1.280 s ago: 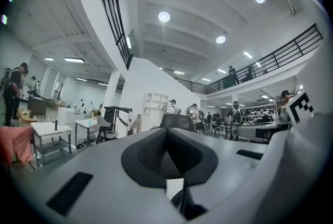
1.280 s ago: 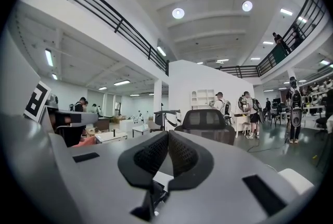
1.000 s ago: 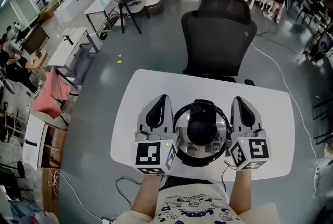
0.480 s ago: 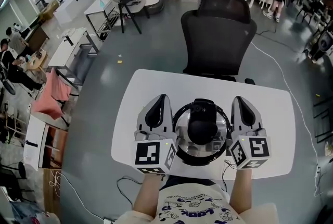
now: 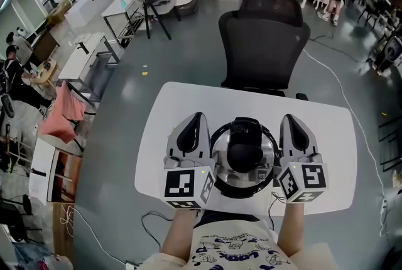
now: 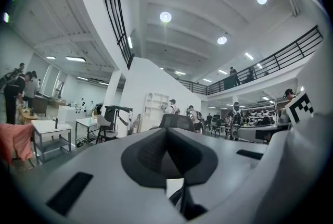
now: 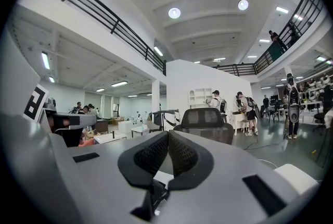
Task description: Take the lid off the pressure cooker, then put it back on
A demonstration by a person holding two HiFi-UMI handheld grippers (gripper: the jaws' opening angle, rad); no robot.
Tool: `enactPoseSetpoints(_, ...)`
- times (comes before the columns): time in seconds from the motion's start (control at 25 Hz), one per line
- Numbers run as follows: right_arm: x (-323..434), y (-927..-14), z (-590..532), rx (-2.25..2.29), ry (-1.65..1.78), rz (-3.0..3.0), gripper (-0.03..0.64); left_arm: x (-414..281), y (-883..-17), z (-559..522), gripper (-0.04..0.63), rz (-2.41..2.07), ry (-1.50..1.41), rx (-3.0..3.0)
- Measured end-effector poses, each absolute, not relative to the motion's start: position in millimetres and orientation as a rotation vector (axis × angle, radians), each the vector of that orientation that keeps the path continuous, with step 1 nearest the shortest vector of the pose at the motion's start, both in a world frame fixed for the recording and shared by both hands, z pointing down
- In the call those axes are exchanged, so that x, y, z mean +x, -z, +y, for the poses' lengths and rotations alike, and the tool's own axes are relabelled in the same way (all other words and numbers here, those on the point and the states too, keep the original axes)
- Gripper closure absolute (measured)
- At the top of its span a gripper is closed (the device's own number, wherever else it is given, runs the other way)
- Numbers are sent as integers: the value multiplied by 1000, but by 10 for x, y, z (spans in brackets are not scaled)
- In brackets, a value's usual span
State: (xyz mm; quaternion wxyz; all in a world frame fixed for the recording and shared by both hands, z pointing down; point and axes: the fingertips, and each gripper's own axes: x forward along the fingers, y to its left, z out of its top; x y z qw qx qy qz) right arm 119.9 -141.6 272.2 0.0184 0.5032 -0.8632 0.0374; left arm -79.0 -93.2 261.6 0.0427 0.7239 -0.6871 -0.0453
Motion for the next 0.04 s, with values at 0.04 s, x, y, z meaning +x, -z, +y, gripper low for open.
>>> enactPoseSetpoints(0.04,1196,-2723,-1411,1562,-118,-2683,607,-789,-2620,-929,581,-2101,138,2214)
